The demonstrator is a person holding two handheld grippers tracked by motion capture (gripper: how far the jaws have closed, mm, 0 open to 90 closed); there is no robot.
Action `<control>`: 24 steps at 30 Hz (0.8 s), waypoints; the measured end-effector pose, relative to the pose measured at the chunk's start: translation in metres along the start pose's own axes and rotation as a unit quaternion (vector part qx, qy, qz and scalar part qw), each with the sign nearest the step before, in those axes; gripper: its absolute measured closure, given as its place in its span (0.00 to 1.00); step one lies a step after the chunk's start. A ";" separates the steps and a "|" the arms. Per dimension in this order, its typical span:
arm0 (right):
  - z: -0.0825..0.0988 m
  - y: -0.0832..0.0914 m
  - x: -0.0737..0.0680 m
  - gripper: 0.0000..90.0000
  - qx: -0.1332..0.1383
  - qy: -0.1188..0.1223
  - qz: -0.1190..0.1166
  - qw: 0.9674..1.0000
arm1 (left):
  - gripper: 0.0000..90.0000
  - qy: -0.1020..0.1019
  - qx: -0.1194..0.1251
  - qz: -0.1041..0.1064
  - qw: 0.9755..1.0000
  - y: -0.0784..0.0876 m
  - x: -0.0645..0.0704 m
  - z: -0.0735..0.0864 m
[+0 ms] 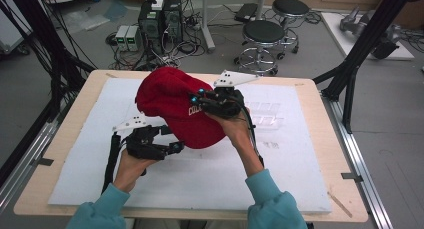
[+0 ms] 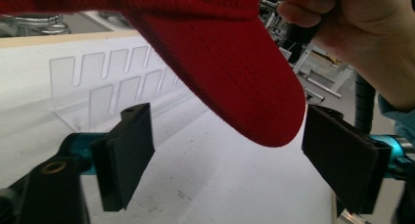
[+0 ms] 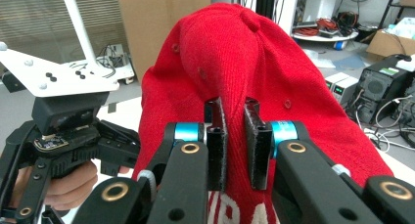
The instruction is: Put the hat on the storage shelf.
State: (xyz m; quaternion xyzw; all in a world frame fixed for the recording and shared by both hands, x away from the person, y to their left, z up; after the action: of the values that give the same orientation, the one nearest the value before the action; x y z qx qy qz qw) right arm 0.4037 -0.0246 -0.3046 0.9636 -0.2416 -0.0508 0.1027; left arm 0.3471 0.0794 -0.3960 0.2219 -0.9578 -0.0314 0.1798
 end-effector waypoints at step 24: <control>-0.004 -0.003 -0.010 0.91 0.027 0.010 -0.016 0.999 | 0.72 -0.013 0.005 0.026 1.000 0.002 0.008 -0.009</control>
State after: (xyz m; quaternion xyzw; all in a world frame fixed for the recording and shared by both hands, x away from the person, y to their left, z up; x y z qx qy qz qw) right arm 0.3968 -0.0160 -0.3005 0.9702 -0.2268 -0.0363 0.0778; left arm 0.3425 0.0776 -0.3849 0.1971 -0.9657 -0.0246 0.1673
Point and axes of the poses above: each handheld gripper's, and its own axes: y roughly backward along the jaws, z roughly out of its underside, x roughly to its right, the point moved 9 cm from there along -y, roughly forward along the jaws, and after that the axes turned 3 degrees about x, right-handed, at the moved point
